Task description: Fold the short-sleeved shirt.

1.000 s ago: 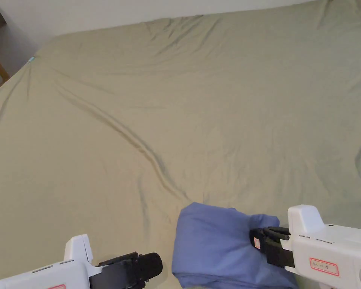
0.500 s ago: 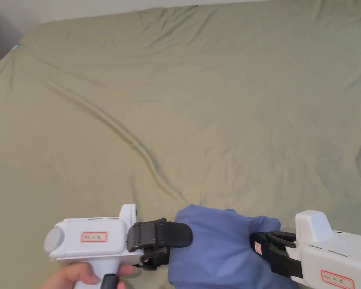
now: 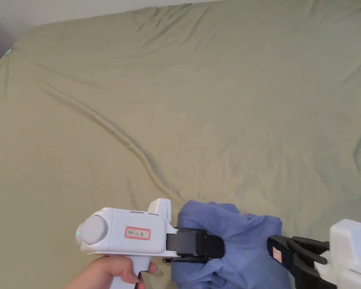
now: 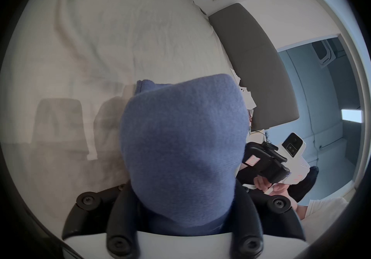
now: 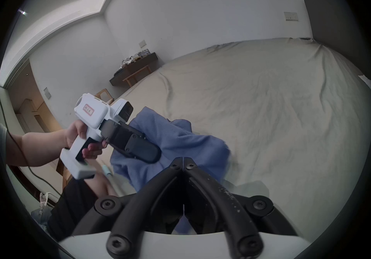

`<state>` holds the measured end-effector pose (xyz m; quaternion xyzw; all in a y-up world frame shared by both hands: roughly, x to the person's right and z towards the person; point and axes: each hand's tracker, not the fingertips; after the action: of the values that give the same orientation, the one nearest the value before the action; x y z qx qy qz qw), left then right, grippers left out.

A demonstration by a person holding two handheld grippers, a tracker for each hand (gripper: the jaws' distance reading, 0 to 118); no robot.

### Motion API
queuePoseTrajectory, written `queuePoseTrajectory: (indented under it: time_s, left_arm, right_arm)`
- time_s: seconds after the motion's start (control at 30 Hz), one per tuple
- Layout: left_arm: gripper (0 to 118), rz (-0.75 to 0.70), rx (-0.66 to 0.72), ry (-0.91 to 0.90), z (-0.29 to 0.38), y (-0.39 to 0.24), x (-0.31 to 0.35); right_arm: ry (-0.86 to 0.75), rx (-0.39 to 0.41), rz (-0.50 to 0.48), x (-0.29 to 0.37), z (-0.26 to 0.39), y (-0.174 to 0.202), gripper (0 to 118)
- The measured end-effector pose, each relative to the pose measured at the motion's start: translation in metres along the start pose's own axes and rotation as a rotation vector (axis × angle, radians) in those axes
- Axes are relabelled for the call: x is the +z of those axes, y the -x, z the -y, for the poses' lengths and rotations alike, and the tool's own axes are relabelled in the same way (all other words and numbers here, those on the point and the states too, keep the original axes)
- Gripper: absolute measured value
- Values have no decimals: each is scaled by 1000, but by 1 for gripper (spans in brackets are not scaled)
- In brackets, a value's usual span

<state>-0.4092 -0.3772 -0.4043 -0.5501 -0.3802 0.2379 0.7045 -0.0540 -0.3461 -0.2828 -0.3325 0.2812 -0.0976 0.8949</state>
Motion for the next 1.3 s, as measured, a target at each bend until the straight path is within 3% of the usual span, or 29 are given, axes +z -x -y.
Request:
queuePoseTrajectory:
  time_s: [0.07,0.17,0.6,0.73,0.87,0.97,1.03,1.07,1.13,1.17,1.3]
  left_arm:
    - [32,-15,-7,5,-2,6,24]
    - [32,-140,-43,7,-3,22,75]
    - [32,-707,78,-30,-31,132,311]
    - [32,-1021,29,-46,-37,158,338]
    - [32,-1101,148,-19,-36,196,352]
    - [34,-1183,122,8,-30,215,351]
    - [50,-1254,135,-39,-24,223,349]
    - [76,-1295,146,-59,-21,226,348]
    - [111,-1424,102,-67,-15,226,349]
    - [117,-1429,85,-99,-12,222,354]
    - [115,-1363,153,-389,-3,179,383]
  right_arm:
    - [-5,4,-7,11,1,5,0]
    - [-8,-57,-80,21,2,10,0]
    - [86,113,-128,10,-11,80,0]
    - [105,118,-111,0,-15,88,0]
    - [100,103,-95,-7,-22,95,0]
    - [89,114,-98,-7,-27,104,0]
    - [89,118,-104,-6,-27,107,0]
    - [92,121,-114,-6,-28,109,0]
    - [91,150,-111,-8,-30,117,0]
    - [88,167,-105,-8,-32,121,0]
    - [72,155,-131,-1,-30,123,0]
